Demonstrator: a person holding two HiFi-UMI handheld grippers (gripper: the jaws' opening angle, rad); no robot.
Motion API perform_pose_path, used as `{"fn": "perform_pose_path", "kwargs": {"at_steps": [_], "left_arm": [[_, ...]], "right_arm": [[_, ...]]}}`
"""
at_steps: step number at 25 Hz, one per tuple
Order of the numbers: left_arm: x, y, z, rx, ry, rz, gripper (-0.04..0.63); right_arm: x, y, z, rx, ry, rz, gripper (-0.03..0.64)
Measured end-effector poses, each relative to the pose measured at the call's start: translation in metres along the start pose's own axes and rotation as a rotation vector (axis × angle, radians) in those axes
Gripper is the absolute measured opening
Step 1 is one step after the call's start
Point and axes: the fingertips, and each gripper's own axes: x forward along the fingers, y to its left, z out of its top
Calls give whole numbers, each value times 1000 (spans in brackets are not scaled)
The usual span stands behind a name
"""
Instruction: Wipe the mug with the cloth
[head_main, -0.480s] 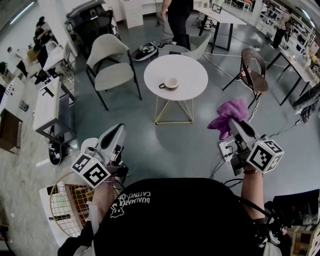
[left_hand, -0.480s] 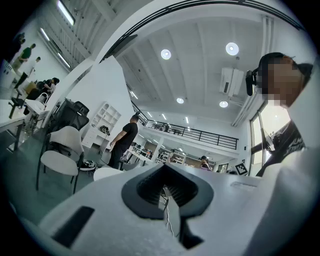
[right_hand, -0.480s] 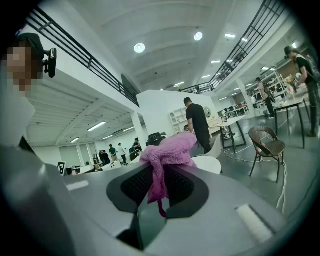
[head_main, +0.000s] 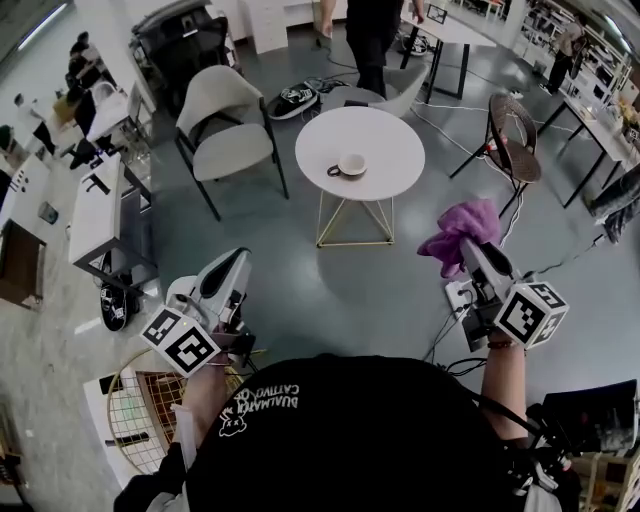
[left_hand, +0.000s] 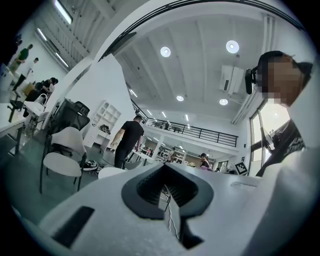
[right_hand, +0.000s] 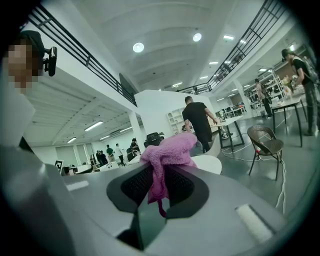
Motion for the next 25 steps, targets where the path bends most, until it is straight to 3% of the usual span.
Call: {"fn": "perform_pose_path", "kwargs": {"at_steps": [12, 25], "left_arm": [[-29, 40, -6, -47, -6, 72, 0], [-2, 80, -12, -96, 19, 98, 0]], "right_arm": [[27, 11, -23, 52, 56, -9, 84], [98, 0, -29, 75, 139, 32, 84]]}}
